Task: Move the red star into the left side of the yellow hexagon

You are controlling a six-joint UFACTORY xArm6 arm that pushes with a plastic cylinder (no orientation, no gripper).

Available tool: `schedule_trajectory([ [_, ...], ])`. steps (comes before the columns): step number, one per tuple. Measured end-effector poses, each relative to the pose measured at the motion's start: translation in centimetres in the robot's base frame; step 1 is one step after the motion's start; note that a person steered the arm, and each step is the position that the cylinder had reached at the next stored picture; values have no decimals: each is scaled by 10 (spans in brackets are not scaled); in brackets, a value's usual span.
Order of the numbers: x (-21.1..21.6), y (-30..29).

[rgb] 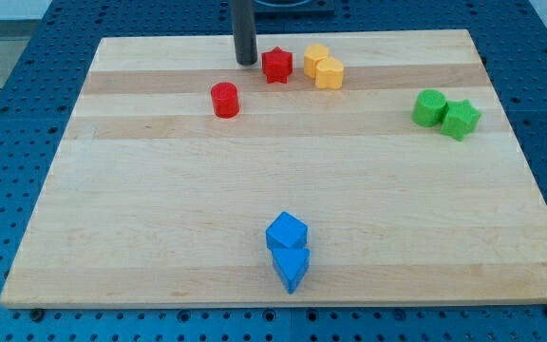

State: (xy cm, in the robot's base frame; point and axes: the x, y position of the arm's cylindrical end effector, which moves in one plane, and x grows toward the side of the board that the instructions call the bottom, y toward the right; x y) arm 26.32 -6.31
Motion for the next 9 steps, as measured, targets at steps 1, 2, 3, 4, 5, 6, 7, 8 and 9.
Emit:
schedule_trajectory([
  [1,14,-1],
  [2,17,0],
  [3,17,10],
  [4,17,26],
  [5,17,31],
  [6,17,34],
  [7,17,40],
  [8,17,40],
  [9,17,41],
])
